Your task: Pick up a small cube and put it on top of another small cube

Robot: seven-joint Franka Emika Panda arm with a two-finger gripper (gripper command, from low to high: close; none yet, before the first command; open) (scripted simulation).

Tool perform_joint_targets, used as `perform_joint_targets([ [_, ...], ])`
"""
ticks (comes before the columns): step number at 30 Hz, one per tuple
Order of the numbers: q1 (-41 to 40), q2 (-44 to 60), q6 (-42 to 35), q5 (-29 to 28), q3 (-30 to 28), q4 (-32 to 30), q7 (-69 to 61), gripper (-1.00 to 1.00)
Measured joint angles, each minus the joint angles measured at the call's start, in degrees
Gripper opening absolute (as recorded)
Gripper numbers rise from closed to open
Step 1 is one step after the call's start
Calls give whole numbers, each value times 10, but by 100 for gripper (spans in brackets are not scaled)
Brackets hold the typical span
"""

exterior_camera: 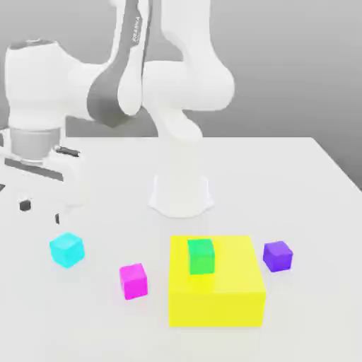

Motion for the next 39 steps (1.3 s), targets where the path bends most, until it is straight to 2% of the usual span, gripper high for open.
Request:
perform_joint_targets([
  [2, -18, 48, 35, 59, 15, -5, -47, 0],
  [5, -80, 113, 83, 158, 101, 4, -120, 0],
  [7, -136, 154, 116, 198, 167, 13, -151, 0],
  [8, -160, 174, 132, 214, 195, 17, -163, -100],
  [13, -160, 174, 131, 212, 195, 17, -161, -100],
  [14, -173, 184, 140, 220, 209, 19, -167, -100],
  [16, -155, 166, 125, 206, 188, 15, -156, -100],
  [20, -113, 89, 67, 97, 119, -2, -76, -100],
  [23, -130, 28, 17, 32, 118, -12, -21, -100],
  [27, -57, -39, -62, 42, 185, -1, 44, -100],
  [36, 114, -189, -245, 105, 359, 36, 192, -100],
  [39, 136, -179, -232, 112, 391, 33, 216, -100],
])
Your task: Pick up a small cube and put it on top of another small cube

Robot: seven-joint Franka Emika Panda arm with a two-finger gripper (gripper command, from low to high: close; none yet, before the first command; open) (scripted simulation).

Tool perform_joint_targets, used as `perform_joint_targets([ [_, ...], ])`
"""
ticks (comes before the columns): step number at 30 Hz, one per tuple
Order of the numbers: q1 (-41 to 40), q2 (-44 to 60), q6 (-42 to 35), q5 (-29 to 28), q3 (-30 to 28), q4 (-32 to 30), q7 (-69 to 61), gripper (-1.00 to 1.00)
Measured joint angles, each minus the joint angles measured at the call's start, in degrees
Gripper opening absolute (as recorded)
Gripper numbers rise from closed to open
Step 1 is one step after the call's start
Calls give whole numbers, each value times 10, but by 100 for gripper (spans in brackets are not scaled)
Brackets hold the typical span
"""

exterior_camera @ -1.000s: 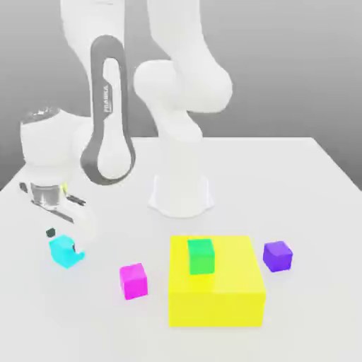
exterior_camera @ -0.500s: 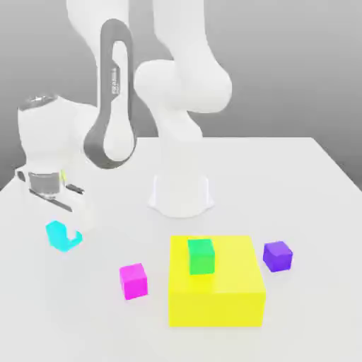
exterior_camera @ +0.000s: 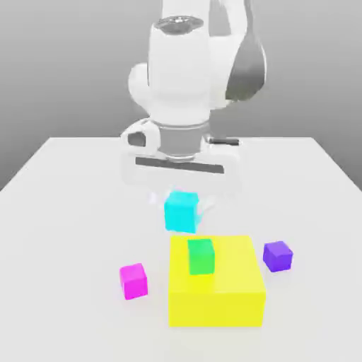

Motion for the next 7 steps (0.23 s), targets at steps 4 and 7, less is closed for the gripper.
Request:
perform_joint_targets([
  [4, -4, 67, 84, -7, 14, -18, 11, 100],
  [7, -4, 67, 84, -7, 14, -18, 11, 100],
])
